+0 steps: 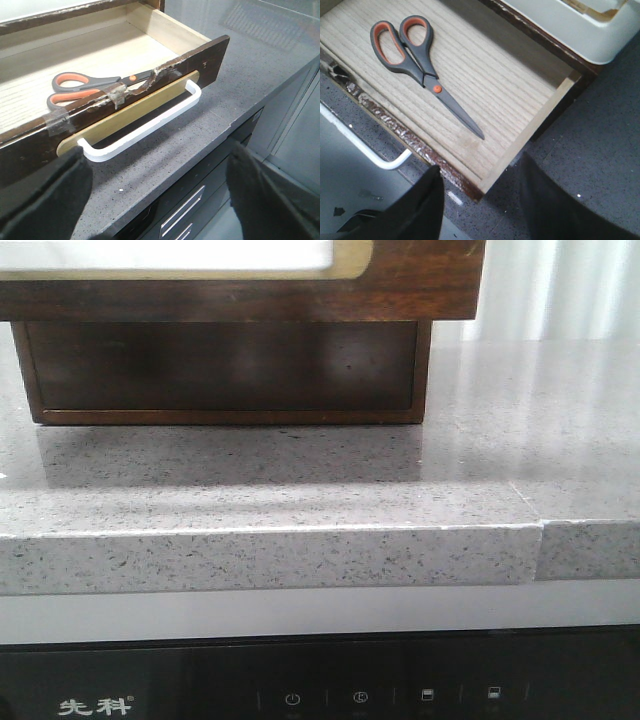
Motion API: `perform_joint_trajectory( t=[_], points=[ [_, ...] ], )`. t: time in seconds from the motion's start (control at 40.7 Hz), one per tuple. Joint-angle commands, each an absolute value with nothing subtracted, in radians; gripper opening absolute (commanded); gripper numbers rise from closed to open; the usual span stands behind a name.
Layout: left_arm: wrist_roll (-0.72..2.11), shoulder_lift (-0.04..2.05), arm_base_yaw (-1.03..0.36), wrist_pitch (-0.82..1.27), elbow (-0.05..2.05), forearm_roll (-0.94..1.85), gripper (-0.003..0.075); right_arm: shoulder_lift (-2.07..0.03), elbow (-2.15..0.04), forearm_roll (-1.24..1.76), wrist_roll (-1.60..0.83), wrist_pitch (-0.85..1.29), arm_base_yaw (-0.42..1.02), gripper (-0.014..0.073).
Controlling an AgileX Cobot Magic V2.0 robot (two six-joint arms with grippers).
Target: Put scissors in drawer with both arms
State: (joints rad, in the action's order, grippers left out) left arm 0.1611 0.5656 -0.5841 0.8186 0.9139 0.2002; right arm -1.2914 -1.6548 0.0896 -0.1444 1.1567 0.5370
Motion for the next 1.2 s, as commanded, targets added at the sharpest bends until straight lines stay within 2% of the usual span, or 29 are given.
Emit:
perform_joint_trajectory(
  t=[0.0,0.491,0.688,0.909,1.007,1.179],
  points=[
    [0.154,0.572,-0.59,0.739,0.948,0.221,0.0545,-1.163,-1.577,0.083,-0.136,1.025,0.532,0.0382],
    [0.154,0.572,-0.59,0.739,0.948,0.221,0.0545,-0.723,-1.086,0.124,-0.136,0.805,0.532,0.0382],
    [0.154,0.572,-0.59,0.739,0.948,0.221,0.0545,-0.616,-1.025,0.124,-0.136,0.803,0.532,0.0382],
    [0.154,0.572,-0.59,0.739,0.948,0.221,0.0543,-0.6,-1.023,0.124,-0.136,0.81,0.532,0.0379],
    [0.154,0.572,-0.59,0.739,0.948,0.221,0.0496,-0.6,-1.023,0.124,-0.136,0.81,0.532,0.0302],
    [0.154,0.572,-0.59,0.739,0.948,0.221,0.0286,-0.6,-1.023,0.124,-0.136,0.81,0.532,0.0032]
  ],
)
